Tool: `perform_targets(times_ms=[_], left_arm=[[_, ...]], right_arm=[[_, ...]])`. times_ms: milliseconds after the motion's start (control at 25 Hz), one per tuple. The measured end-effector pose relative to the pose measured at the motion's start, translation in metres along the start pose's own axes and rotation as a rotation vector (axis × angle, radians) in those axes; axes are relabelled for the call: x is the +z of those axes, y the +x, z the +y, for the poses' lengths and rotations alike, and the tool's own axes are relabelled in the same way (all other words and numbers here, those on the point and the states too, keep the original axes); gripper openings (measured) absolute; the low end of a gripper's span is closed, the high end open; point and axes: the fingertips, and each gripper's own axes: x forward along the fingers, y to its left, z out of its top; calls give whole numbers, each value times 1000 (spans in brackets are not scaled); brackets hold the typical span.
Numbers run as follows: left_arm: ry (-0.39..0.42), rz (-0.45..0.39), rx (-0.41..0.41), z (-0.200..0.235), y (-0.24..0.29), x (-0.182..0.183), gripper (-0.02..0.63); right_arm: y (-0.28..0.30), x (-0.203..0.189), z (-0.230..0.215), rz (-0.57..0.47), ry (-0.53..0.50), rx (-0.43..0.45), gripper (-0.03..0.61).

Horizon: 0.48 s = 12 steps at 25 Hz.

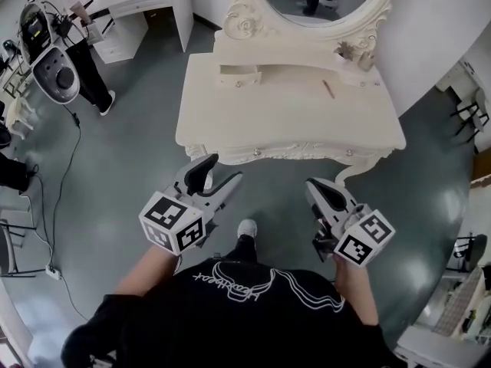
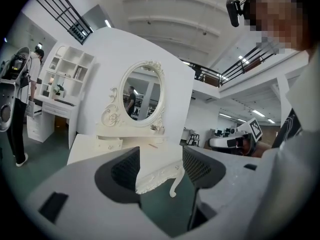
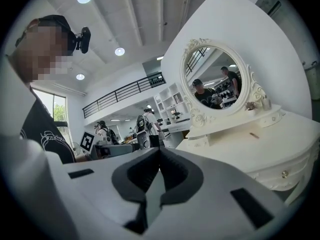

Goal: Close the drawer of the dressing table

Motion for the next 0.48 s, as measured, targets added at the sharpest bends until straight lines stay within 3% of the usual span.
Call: perform_targets(times_ms=[240,480], left_arm=[[-24,31,17,51,59,7,255],[-38,37,21,98,114,22,253]], right_arm=[[53,19,-61,22,42,-4,3],[96,38,-107,71,22,4,3]])
